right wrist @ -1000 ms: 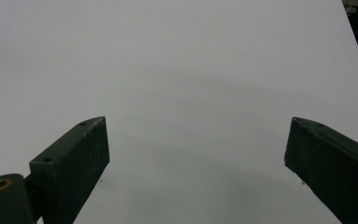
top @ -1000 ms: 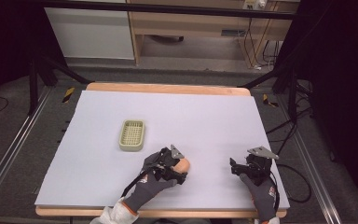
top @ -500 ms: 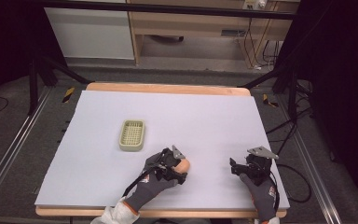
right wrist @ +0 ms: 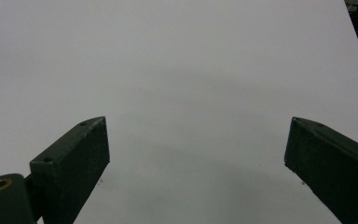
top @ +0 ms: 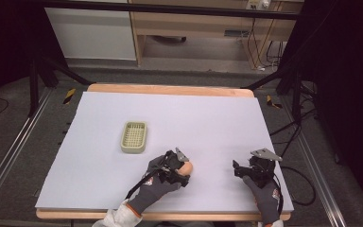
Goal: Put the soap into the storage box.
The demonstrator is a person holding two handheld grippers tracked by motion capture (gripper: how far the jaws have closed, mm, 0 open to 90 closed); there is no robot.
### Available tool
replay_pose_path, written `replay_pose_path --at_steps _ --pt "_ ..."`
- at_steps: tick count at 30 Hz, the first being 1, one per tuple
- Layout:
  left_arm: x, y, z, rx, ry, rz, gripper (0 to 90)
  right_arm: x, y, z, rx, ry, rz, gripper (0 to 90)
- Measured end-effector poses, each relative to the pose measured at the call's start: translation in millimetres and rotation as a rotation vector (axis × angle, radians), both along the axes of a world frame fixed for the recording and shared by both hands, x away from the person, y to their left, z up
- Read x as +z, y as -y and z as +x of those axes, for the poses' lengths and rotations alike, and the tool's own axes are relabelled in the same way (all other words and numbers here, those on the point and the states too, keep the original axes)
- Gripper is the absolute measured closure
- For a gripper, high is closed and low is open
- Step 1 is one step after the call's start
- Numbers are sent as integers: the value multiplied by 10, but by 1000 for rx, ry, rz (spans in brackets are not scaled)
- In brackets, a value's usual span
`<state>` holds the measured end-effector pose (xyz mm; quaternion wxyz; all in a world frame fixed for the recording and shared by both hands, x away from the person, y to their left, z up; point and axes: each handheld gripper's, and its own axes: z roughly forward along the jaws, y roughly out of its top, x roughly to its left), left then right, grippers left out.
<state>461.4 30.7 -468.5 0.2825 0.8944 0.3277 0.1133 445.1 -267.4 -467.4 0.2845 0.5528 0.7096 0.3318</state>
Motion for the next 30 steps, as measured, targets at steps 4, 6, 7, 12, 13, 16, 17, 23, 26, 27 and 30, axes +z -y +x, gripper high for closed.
replay_pose_path --at_steps 4,6,7,12,13,16,17,23,26,27,30 --pt "1 4 -6 5 2 0 304 1 0 -1 0 -2 2 69" --pt "1 3 -6 4 2 -1 304 -1 6 0 1 -2 -3 69" --pt "2 1 -6 2 1 -2 305 -2 4 -1 -2 -3 -1 69" --pt "9 -7 -2 -1 -4 -7 308 0 9 -5 1 -2 -2 69" --pt "17 -17 -1 -8 -7 -11 308 0 12 -5 -1 -2 -3 69" --pt "28 -21 -10 -8 -8 -17 309 -1 16 -6 -2 -2 -3 69" --pt "47 -32 -16 -9 -5 -23 309 0 17 -7 -1 -2 -4 69" --pt "154 -105 -26 -6 6 -43 310 0 14 -12 1 -3 -7 69" --pt "196 -150 -31 2 9 -56 310 2 11 -15 2 -3 -6 69" --pt "206 -166 -30 5 13 -57 311 2 11 -16 2 -3 -5 69" --pt "236 -212 -28 12 13 -66 311 3 11 -19 2 -3 -6 69"
